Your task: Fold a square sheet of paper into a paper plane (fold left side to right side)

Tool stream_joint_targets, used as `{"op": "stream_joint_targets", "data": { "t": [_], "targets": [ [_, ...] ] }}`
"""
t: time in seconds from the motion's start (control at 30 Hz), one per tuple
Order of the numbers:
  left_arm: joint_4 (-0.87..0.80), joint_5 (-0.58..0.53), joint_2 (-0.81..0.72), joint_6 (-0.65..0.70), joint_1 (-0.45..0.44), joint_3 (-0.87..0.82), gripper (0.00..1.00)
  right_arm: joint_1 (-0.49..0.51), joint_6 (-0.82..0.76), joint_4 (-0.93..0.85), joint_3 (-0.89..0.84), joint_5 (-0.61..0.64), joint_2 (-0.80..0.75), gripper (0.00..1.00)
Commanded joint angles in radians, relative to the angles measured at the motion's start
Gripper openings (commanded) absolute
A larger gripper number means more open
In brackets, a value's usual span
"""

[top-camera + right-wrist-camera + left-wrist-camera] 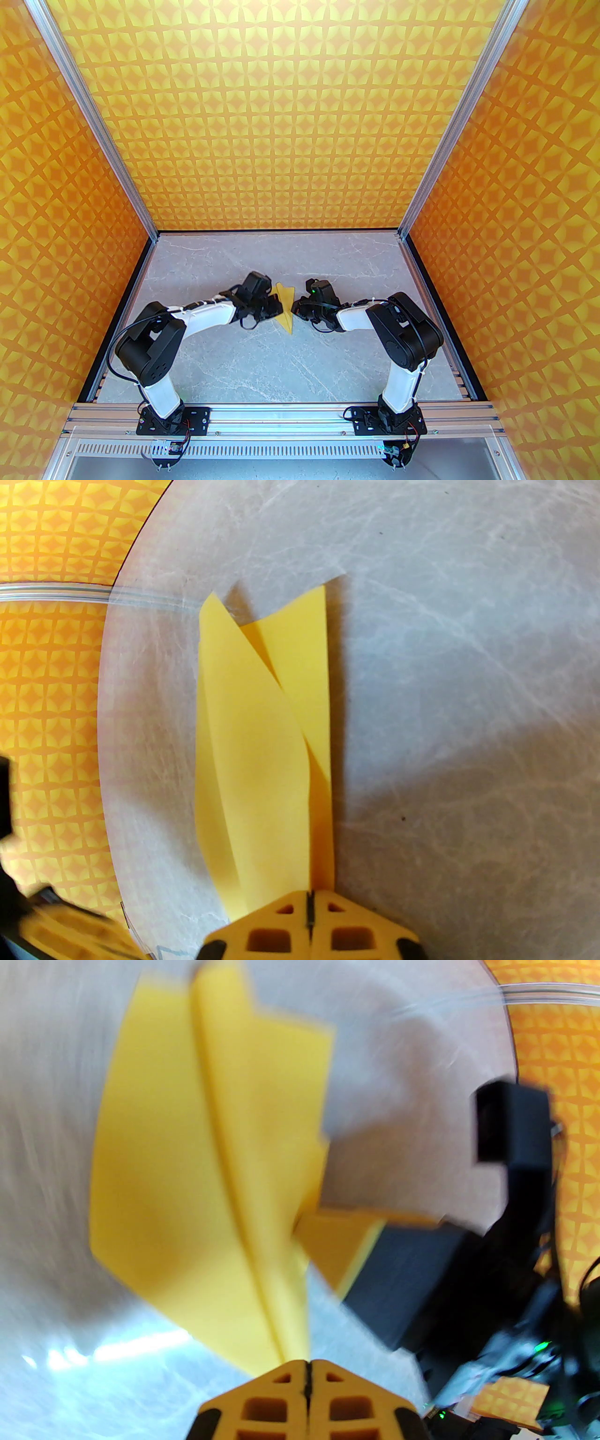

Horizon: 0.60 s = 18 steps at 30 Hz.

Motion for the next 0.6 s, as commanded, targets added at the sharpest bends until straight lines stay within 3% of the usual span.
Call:
{"op": "stream_joint_targets", "data": {
  "t": [0.0, 0.57],
  "targets": [
    [0.126, 0.041, -0.008, -0.119, -0.035, -0.037, 0.0, -0.005, -0.003, -0.019, -0.021, 0.009, 0.037, 0.0],
    [0.146, 0.047, 0.091, -0.143, -0.07, -0.006, 0.0, -0.005, 0.005, -0.002, -0.026, 0.009, 0.044, 0.0]
  ]
}}
